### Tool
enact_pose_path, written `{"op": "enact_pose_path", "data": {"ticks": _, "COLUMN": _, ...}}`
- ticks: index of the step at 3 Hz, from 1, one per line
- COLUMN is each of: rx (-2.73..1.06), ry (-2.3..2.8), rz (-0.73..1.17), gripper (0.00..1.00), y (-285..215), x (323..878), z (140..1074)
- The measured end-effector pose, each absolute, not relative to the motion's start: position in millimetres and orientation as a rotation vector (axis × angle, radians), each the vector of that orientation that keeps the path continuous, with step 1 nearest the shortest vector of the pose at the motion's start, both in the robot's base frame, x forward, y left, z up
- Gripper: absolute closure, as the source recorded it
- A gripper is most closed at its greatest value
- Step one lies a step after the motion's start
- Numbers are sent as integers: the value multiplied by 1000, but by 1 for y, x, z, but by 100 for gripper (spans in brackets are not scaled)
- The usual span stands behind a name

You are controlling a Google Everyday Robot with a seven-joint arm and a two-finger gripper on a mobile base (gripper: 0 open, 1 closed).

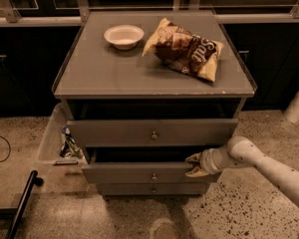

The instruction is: Open middle drawer

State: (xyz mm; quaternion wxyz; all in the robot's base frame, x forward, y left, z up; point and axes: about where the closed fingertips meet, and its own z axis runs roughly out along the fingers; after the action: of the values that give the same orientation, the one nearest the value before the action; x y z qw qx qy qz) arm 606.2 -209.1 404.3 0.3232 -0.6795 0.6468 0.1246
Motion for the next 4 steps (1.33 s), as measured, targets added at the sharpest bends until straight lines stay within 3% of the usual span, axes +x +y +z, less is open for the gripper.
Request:
{"op": "enact_pose_path", "data": {"ticks": 1, "rx": -1789, "ry": 1693, "rz": 366, "gripper": 61, "y": -208, "x": 604, "z": 405}}
{"op": "enact_pose_path", "data": {"ticks": 3, "rx": -1798, "ry": 1697, "rz": 403, "gripper": 100, "y": -211, "x": 588, "z": 402}}
{"op": "enact_pose_path", "data": {"ticks": 4, "rx": -1813, "ry": 1690, "rz": 424, "gripper": 100, "y": -210, "x": 574, "z": 401}}
